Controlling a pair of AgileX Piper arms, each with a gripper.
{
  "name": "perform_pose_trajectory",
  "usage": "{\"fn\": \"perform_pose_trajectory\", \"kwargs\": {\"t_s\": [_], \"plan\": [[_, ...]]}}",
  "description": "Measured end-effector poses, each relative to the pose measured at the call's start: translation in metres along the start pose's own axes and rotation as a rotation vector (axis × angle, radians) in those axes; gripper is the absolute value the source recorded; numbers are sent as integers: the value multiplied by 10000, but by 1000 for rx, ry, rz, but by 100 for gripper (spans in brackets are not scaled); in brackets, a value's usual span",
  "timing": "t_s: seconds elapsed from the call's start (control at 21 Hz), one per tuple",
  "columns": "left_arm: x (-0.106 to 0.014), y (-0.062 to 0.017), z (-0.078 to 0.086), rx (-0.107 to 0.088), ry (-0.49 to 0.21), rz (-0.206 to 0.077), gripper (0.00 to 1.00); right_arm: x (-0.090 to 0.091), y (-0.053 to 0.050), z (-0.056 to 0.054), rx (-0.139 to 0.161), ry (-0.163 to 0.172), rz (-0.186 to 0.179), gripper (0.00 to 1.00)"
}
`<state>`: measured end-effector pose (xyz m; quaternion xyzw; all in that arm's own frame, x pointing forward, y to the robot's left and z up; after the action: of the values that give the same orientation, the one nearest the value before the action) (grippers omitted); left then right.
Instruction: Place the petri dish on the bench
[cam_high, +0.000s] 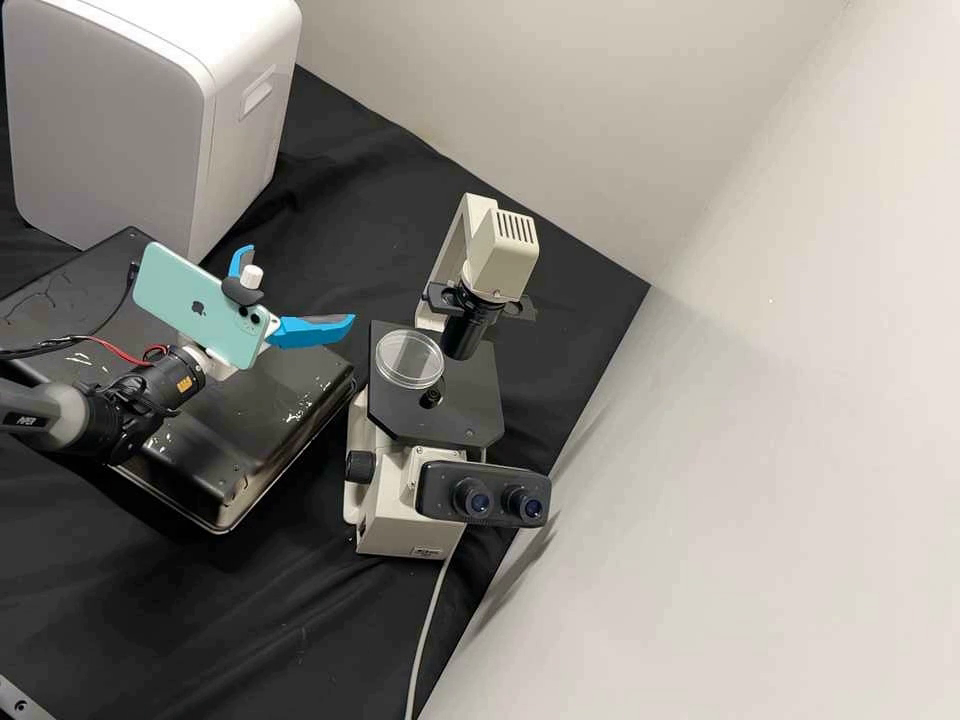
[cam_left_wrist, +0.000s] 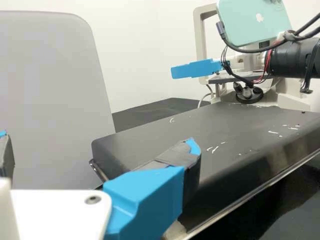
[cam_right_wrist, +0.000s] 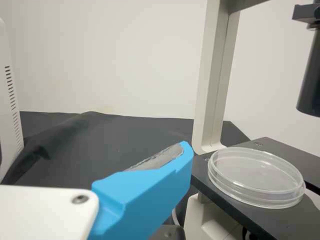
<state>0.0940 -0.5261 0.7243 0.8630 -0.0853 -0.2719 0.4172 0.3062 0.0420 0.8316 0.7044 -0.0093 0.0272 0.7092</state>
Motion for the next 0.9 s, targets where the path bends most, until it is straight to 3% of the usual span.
{"fn": "perform_pose_trajectory", "kwargs": {"t_s": [0.52,0.9], "plan": [[5,2,-13,0,10,1,100,-4,20,20,-1,-4,10,100],[17,-23,-13,13,16,-11,100,-148,103,279,44,-83,46,100]]}}
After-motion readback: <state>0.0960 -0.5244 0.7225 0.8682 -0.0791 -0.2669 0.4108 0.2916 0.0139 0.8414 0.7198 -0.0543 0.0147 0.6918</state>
